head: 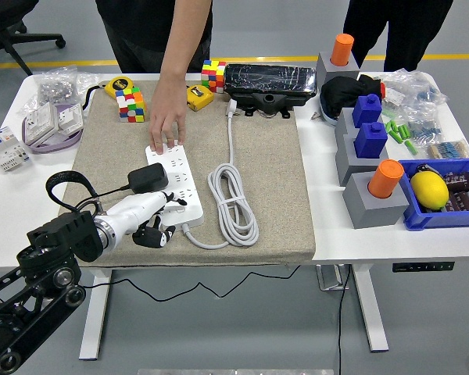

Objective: Pick up the plug,place it near the board,insert it into the board,press the button

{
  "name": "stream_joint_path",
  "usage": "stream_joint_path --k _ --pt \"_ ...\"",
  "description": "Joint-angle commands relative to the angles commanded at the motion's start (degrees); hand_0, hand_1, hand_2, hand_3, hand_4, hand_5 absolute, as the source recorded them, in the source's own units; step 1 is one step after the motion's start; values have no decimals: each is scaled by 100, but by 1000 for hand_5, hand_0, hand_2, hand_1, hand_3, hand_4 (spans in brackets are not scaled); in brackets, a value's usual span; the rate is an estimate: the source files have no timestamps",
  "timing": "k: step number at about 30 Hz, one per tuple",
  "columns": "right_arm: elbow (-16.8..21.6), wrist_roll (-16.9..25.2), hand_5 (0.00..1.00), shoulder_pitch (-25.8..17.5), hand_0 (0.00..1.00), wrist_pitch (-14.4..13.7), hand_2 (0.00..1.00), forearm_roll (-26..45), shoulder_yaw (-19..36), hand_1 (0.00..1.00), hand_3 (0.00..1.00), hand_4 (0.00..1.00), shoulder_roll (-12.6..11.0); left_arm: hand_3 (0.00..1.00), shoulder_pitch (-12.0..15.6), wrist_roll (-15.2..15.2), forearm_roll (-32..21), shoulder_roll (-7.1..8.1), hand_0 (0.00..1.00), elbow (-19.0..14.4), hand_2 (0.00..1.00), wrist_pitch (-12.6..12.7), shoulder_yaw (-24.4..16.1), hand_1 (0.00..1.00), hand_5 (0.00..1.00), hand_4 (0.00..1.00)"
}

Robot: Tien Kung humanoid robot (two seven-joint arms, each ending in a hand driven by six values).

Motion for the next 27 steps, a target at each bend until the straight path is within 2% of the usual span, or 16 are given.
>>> stream_joint_path --k 7,27 --pt "0 -20 998 -80 823 3 754 -20 2 762 793 998 -5 843 63 -4 13 13 155 41 139 2 57 27 2 502" --pt "0 -20 998 -83 823 -3 753 -23 -2 762 792 998 -13 839 14 -48 86 30 154 69 138 94 77 25 2 500"
